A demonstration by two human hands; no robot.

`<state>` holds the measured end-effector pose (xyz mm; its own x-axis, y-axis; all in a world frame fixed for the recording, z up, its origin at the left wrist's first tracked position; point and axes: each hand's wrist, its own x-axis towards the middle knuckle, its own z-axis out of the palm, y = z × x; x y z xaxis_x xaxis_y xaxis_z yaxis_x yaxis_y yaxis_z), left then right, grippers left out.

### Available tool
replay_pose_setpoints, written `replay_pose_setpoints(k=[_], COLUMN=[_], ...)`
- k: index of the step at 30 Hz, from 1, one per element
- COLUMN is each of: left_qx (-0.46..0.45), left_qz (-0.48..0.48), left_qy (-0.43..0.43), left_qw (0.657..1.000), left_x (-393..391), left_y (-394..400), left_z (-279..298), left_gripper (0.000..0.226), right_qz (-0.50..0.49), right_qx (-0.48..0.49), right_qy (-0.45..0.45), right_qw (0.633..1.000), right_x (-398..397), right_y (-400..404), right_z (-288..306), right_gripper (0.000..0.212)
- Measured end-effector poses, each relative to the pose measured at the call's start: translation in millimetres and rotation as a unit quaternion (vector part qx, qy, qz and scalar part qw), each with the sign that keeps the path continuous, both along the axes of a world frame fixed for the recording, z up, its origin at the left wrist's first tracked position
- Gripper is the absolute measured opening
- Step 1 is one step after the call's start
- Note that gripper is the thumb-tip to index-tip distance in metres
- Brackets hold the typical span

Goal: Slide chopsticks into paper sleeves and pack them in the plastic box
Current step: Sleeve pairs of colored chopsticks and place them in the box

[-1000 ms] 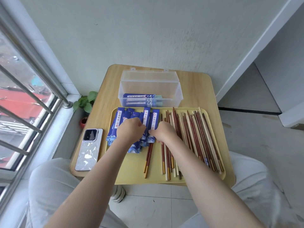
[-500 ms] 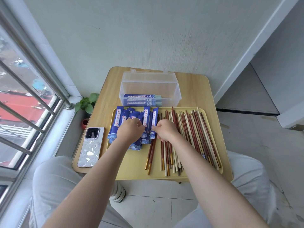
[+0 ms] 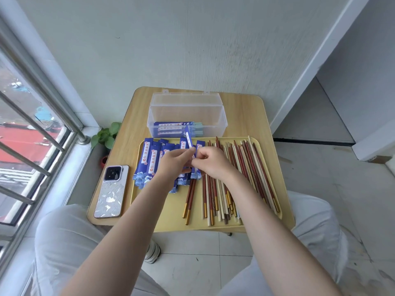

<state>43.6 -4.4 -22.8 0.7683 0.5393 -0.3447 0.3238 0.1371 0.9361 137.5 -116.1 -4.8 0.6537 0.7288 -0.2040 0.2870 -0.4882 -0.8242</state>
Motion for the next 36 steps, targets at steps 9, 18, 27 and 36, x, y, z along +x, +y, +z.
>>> replay_pose_setpoints(k=[9, 18, 27, 36], left_qx=[-0.115, -0.166, 0.565, 0.455], left_qz=[0.017, 0.072, -0.067, -0.191], left_qy=[-0.064, -0.082, 0.021, 0.177], left_qw=[0.991, 0.980, 0.822, 0.851], left_x=[-15, -30, -24, -17], left_y=[-7, -9, -9, -33], left_z=[-6, -3, 25, 12], left_gripper=[0.039, 0.036, 0.037, 0.022], right_qz=[0.026, 0.004, 0.005, 0.007], right_qx=[0.007, 0.023, -0.011, -0.006], right_qy=[0.037, 0.111, 0.064, 0.072], right_qw=[0.999, 0.994, 0.998, 0.997], right_x=[-15, -17, -1, -9], right_y=[-15, -22, -35, -32], right_z=[-6, -3, 8, 13], right_gripper=[0.022, 0.021, 0.017, 0.027])
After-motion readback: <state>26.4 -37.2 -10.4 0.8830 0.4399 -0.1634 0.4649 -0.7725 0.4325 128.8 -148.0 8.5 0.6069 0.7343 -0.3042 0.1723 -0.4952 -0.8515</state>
